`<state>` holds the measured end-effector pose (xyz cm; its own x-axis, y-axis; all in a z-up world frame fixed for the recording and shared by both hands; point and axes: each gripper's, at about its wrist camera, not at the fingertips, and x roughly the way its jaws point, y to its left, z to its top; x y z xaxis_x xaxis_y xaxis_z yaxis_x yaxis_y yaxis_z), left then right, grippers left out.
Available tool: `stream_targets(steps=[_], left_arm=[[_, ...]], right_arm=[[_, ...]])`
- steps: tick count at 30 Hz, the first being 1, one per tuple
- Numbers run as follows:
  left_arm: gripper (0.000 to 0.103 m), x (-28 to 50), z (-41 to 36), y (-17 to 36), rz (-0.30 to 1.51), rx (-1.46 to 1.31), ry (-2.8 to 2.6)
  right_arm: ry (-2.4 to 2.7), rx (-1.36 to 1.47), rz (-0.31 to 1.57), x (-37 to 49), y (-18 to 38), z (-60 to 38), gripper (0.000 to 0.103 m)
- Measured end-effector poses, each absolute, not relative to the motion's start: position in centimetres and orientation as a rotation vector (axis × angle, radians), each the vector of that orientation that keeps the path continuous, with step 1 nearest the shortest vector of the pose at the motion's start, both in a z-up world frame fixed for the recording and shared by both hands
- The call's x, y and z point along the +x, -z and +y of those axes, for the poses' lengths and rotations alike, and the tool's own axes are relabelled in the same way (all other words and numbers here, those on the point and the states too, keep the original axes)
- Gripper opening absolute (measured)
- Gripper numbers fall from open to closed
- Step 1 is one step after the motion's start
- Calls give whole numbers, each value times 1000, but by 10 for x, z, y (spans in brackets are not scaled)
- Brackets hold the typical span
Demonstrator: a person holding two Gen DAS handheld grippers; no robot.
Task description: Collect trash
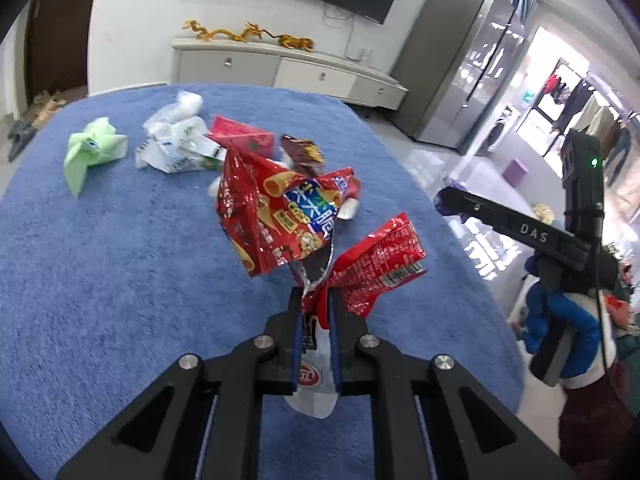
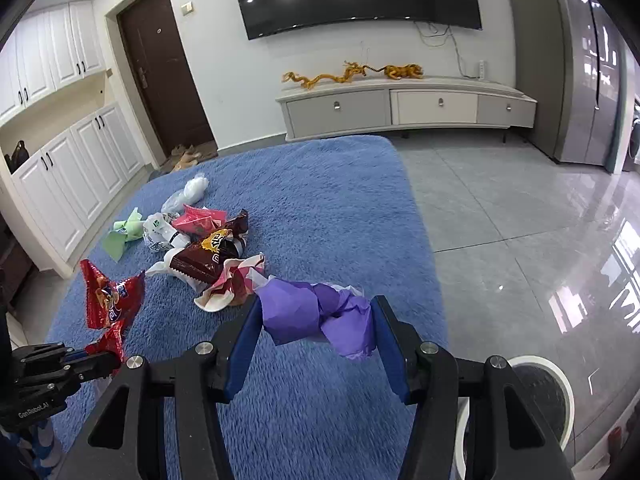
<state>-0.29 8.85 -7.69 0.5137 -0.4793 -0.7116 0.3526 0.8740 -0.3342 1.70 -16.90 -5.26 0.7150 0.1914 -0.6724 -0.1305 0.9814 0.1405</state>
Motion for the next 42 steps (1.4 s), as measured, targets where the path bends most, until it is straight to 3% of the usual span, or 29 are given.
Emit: stream_targets(steps=[9, 13, 15, 24, 26, 28, 42], left_arm=[[14, -6, 81, 93, 987, -165, 505], [40, -10, 77, 99, 1023, -170, 524], [42, -13, 73, 102, 1035, -154, 538], [42, -23, 64, 105, 1041, -95, 550], [40, -32, 60, 106, 1030, -68, 565], [29, -39, 52, 106, 1031, -41, 595], [22, -41, 13, 91, 991, -22, 690]], right_arm=[[-149, 111, 739, -3, 51, -180, 53], [-143, 123, 739, -7, 52, -183, 53], [-141, 127, 738, -8, 52, -183, 53], [-138, 137, 734, -9, 52, -184, 53], [-138, 137, 735, -9, 52, -184, 53], [-139, 138, 734, -9, 52, -184, 53], [-87, 155, 689, -30, 45, -204, 53]])
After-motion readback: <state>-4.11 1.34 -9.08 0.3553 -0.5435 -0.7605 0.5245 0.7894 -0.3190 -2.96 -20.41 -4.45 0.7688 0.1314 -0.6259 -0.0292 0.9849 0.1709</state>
